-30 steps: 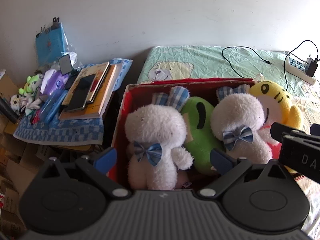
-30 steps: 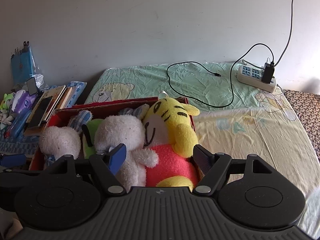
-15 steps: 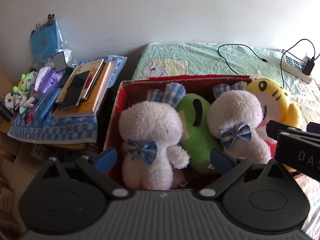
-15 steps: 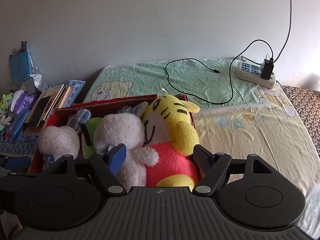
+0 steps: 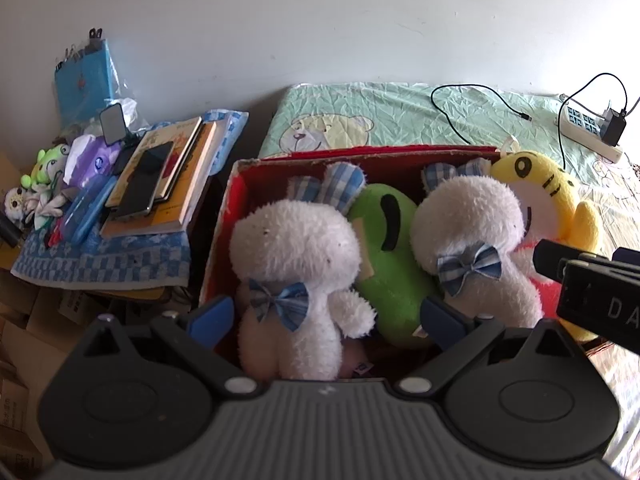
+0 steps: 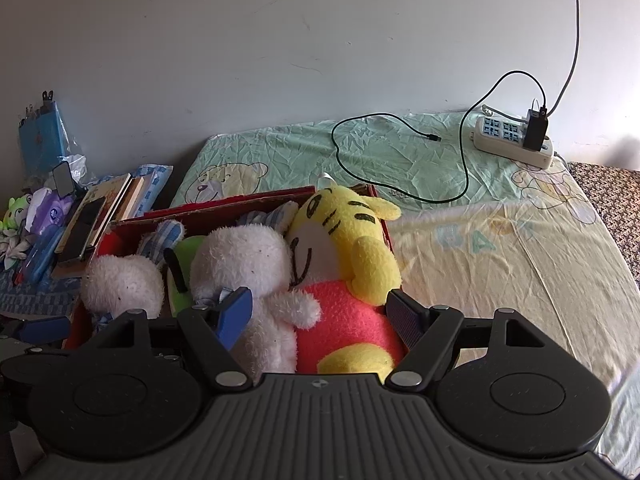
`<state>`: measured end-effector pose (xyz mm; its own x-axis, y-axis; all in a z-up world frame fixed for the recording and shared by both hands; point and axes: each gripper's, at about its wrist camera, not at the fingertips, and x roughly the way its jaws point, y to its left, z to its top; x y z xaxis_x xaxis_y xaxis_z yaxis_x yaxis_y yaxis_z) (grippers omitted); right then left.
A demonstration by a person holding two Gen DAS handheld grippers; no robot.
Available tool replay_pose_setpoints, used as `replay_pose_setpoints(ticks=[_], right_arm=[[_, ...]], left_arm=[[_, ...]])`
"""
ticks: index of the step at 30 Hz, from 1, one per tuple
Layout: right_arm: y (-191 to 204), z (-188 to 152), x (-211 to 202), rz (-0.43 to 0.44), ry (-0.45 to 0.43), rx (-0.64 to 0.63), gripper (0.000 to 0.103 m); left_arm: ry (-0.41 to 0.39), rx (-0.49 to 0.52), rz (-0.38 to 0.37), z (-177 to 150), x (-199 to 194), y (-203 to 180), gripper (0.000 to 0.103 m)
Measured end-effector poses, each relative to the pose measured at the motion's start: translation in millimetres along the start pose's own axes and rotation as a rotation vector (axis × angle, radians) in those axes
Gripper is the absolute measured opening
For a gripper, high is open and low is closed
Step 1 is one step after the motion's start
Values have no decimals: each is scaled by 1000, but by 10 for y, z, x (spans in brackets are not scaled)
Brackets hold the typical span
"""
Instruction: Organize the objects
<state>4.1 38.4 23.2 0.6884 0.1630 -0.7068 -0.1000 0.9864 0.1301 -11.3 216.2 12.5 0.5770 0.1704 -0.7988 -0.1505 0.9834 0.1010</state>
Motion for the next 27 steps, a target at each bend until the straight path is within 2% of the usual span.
replay_pose_setpoints(ticks=[27], right_arm=[[35,-73,-9,-14,-7,-9,76]], left_arm=[[8,4,-17,-41,48,-5,100]])
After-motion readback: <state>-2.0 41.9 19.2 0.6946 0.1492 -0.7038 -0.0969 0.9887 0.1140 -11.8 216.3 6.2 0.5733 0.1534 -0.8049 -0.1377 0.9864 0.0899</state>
